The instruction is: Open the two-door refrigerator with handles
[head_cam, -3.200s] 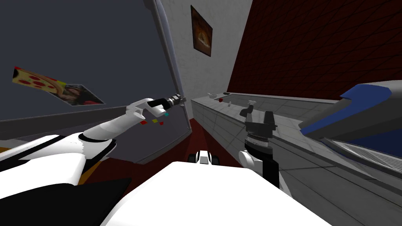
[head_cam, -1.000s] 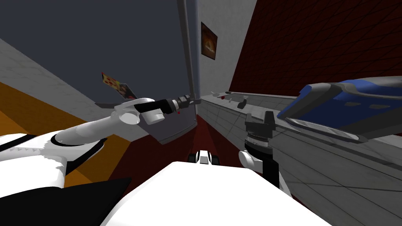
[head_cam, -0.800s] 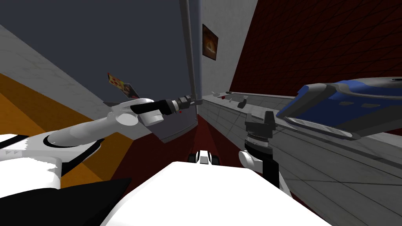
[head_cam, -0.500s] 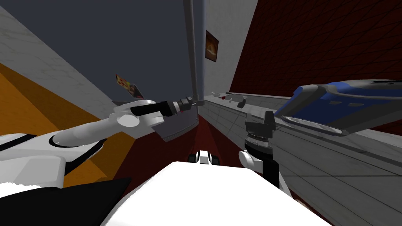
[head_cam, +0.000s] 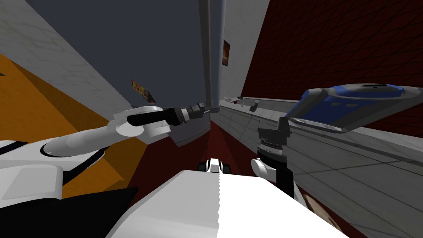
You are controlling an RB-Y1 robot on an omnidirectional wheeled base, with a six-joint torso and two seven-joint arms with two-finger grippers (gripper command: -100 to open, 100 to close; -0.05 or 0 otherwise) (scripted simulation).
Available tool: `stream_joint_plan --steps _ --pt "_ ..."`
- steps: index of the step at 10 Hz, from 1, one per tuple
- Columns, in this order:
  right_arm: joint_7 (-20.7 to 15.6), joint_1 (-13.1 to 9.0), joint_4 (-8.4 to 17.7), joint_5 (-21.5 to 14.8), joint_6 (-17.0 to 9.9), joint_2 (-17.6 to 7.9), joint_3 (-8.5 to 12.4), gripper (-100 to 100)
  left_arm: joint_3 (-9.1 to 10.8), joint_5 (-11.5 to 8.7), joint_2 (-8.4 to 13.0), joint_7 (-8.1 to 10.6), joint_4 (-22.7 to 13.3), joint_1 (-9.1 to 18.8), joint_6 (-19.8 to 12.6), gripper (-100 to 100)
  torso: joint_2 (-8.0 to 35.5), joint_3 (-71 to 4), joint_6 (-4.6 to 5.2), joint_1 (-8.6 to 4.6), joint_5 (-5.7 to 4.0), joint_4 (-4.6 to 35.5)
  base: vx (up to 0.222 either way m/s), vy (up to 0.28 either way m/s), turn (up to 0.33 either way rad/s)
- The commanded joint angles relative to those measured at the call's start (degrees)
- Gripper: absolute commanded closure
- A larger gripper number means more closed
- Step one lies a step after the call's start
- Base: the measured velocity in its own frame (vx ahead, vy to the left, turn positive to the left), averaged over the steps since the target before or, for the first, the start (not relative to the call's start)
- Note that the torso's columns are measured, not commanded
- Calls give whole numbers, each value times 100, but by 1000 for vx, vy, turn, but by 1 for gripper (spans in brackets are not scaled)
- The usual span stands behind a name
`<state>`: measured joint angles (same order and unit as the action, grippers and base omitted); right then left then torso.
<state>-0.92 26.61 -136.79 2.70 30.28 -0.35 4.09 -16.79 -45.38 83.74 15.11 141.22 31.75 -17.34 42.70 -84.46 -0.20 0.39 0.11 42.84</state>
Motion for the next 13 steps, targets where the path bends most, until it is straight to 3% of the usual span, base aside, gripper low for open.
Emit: stream_joint_plan --steps 1,4,6,8,12,13 --pt "0 0 0 0 0 -1 1 0 118 -120 37 69 314 206 88 100 19 11 6 14 4 10 -184 179 -48" --pt "0 -1 1 0 0 -1 0 0 146 -264 103 113 691 314 230 100 53 27 0 11 7 30 -222 179 -8" --pt "0 0 1 0 0 0 0 0 49 -234 54 127 743 234 113 100 -3 -10 10 -38 -10 9 -87 75 1" --pt "0 0 0 0 0 0 0 0 -45 -332 101 82 784 310 215 100 -21 -18 33 -61 -24 -18 -132 140 -176" --pt "0 -1 1 0 0 -1 0 0 -121 -466 171 11 813 446 414 100 10 2 10 9 7 -5 -163 202 -155" --pt "0 -1 1 0 0 -1 0 0 -83 -719 388 174 832 621 291 -100 13 0 2 15 12 5 -77 88 -125"
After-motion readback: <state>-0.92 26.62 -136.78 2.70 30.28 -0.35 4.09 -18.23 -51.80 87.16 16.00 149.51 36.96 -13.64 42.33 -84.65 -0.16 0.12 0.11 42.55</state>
